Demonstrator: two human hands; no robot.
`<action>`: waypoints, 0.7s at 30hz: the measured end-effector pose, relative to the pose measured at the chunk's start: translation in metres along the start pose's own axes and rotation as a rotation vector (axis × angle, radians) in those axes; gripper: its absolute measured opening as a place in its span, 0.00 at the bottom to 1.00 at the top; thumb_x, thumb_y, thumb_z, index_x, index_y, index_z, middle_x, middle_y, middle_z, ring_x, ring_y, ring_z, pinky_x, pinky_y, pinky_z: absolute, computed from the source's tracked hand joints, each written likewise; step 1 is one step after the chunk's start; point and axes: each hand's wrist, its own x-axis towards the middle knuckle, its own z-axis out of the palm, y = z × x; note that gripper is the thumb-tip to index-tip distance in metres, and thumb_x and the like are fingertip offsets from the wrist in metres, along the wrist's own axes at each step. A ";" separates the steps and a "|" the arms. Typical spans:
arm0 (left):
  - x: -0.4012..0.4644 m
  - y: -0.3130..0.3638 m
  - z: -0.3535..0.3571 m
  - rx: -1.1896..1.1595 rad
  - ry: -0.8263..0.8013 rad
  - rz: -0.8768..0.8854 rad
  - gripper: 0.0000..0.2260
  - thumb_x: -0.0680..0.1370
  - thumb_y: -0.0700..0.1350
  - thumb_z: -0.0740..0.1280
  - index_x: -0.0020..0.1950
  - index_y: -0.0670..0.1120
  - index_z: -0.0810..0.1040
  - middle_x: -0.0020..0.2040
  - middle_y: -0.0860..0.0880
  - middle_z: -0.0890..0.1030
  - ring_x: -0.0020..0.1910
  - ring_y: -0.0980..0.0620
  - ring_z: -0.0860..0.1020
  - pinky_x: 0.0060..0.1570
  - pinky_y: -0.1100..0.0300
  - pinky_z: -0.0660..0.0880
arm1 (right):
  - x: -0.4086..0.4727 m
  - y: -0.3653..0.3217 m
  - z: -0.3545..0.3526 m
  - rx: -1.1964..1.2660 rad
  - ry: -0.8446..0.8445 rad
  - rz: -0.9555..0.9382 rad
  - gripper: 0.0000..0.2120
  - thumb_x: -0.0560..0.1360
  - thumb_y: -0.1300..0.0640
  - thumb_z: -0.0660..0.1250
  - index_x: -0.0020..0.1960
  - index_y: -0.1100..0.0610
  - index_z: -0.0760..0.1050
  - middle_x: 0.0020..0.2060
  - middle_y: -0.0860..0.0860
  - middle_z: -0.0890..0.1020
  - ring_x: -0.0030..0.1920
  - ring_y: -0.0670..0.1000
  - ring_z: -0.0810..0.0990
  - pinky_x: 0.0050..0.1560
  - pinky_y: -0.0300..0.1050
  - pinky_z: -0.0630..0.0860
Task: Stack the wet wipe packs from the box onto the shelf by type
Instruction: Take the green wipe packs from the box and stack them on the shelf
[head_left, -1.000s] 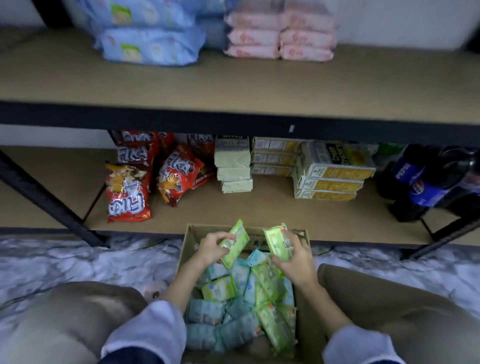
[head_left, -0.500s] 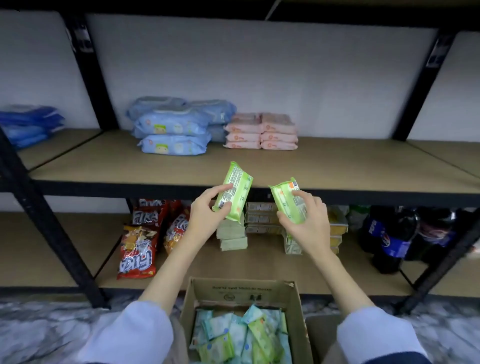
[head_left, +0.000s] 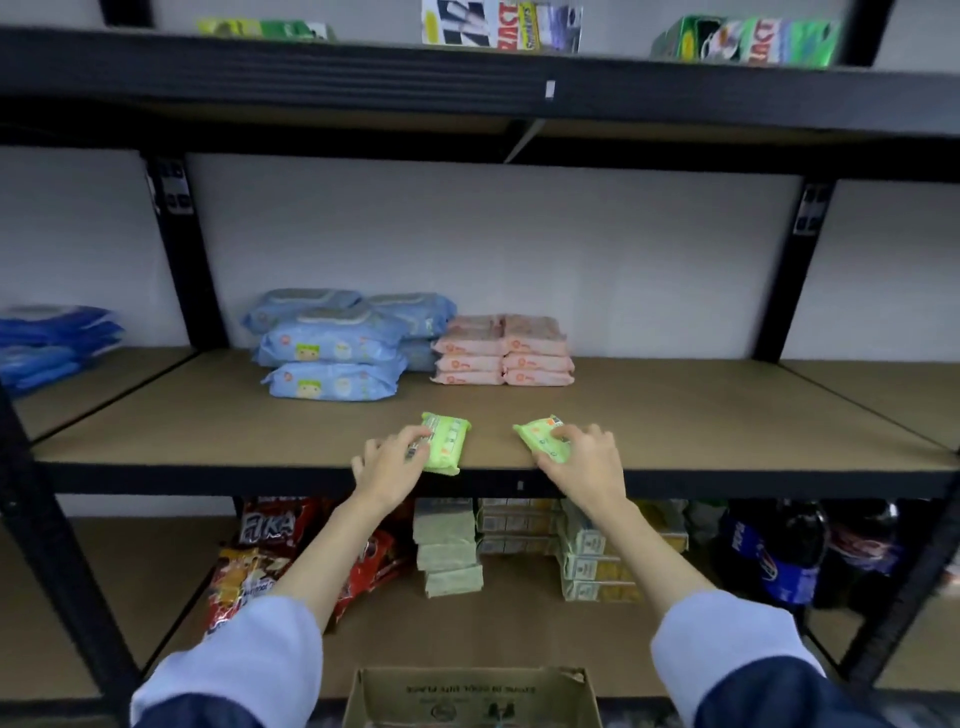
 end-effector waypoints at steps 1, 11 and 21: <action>-0.002 0.000 0.001 0.041 0.008 0.020 0.14 0.81 0.51 0.55 0.65 0.56 0.70 0.69 0.51 0.69 0.67 0.45 0.62 0.63 0.52 0.56 | -0.002 0.000 -0.001 -0.024 -0.006 -0.011 0.26 0.74 0.42 0.64 0.67 0.54 0.70 0.60 0.56 0.73 0.59 0.56 0.69 0.59 0.46 0.67; -0.008 0.006 0.007 0.176 0.107 0.506 0.17 0.76 0.43 0.66 0.64 0.53 0.73 0.62 0.51 0.73 0.59 0.49 0.72 0.57 0.58 0.67 | -0.018 0.014 -0.012 -0.171 0.008 -0.274 0.21 0.76 0.53 0.62 0.69 0.46 0.66 0.59 0.50 0.74 0.56 0.53 0.72 0.51 0.44 0.71; 0.005 -0.031 -0.017 -0.320 0.107 0.082 0.16 0.76 0.48 0.68 0.64 0.53 0.74 0.58 0.44 0.76 0.59 0.48 0.70 0.55 0.59 0.65 | 0.002 0.028 -0.031 0.009 -0.238 0.061 0.21 0.79 0.44 0.55 0.70 0.46 0.65 0.65 0.56 0.71 0.64 0.58 0.69 0.61 0.50 0.68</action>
